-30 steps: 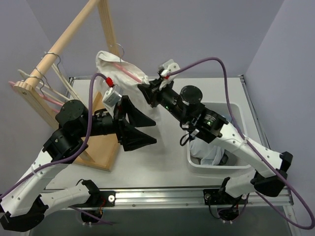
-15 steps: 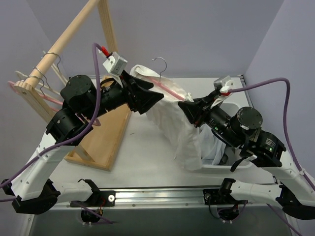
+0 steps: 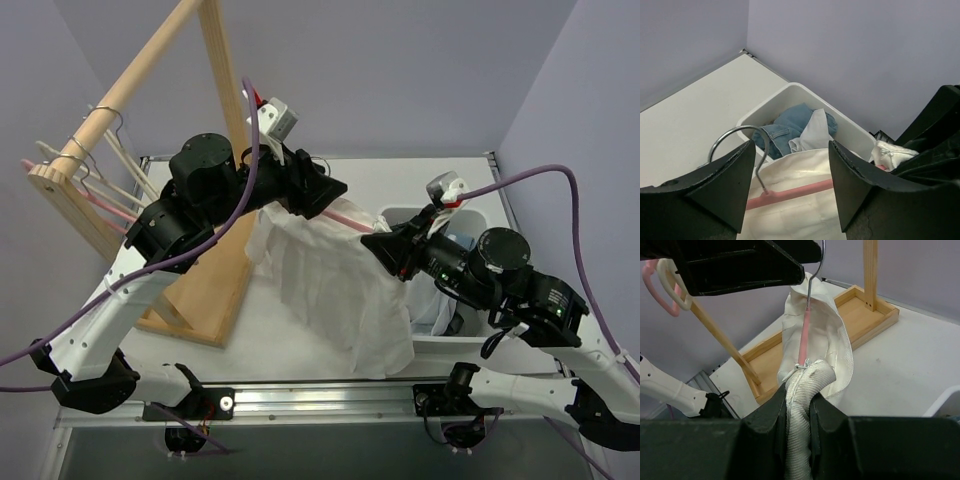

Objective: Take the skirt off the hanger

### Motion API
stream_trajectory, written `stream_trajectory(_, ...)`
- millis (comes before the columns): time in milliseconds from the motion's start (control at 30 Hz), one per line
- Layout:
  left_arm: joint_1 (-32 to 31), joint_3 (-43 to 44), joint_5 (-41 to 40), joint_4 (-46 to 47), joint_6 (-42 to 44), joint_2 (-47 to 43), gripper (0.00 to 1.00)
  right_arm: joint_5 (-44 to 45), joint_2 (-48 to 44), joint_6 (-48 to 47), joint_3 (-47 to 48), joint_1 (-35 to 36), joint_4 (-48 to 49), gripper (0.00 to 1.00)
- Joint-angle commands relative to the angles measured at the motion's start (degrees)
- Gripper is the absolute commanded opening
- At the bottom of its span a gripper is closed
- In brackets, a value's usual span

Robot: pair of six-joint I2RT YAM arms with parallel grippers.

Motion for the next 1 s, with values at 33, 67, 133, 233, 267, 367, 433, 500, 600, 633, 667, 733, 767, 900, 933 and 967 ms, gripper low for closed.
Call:
stream_trajectory(33,0.1,1.2,-3.0,-0.7,1.6,-2.2,0.68,-1.0,-2.2,1.0,1.7,0.4,6.8,0.0)
stream_trajectory(67,0.1,1.0,-3.1,-0.6,1.6,-2.4,0.68,-1.1,-2.3,1.1,1.7,0.3,6.7,0.0)
stream_trajectory(133,0.1,0.5,-3.5,-0.4,1.3,-3.0,0.68,-1.0,-2.5,1.1,1.6,0.3,6.6,0.0)
stream_trajectory(233,0.1,-0.3,-3.3,-0.1,1.1,-2.8,0.68,-2.2,-2.6,1.4,1.0,0.3,7.3,0.0)
stream_trajectory(267,0.1,-0.3,-3.3,-0.1,1.1,-2.7,0.68,-2.4,-2.6,1.4,0.8,0.3,7.3,0.0)
stream_trajectory(367,0.1,0.0,-3.3,0.2,1.3,-1.8,0.68,-4.4,-2.4,1.4,0.3,0.4,8.0,0.0)
stream_trajectory(433,0.1,0.4,-3.1,0.6,1.0,-0.9,0.67,-4.5,-2.6,1.6,-0.2,0.3,9.4,0.0)
stream_trajectory(500,0.1,0.7,-2.7,0.6,0.9,-0.1,0.66,-4.5,-2.7,1.5,0.1,0.3,9.5,0.0)
stream_trajectory(600,0.1,0.4,-2.3,1.0,0.6,0.8,0.62,-4.5,-2.7,1.3,0.6,0.4,10.0,0.0)
stream_trajectory(633,0.1,0.0,-2.4,1.8,0.5,1.0,0.61,-4.5,-2.6,1.3,0.9,0.3,10.2,0.0)
stream_trajectory(667,0.1,0.0,-2.1,2.0,0.3,1.1,0.57,-4.5,-2.6,1.2,1.1,0.3,10.1,0.0)
stream_trajectory(733,0.1,0.3,-1.6,2.0,0.2,1.6,0.33,-4.5,-2.5,1.1,1.4,0.3,9.9,0.0)
stream_trajectory(767,0.1,0.7,-1.1,2.0,0.2,2.0,0.15,-4.5,-2.3,1.1,1.7,0.3,9.7,0.0)
stream_trajectory(900,0.1,1.8,-1.4,1.9,0.9,2.3,0.02,-4.5,-1.8,1.8,2.4,0.3,9.2,0.0)
stream_trajectory(933,0.1,1.9,-2.1,1.9,1.0,2.1,0.02,-3.6,-1.5,2.0,2.7,0.3,8.6,0.0)
stream_trajectory(967,0.1,2.0,-2.6,2.0,1.3,2.1,0.02,-2.9,-1.3,2.5,3.2,0.3,8.0,0.01)
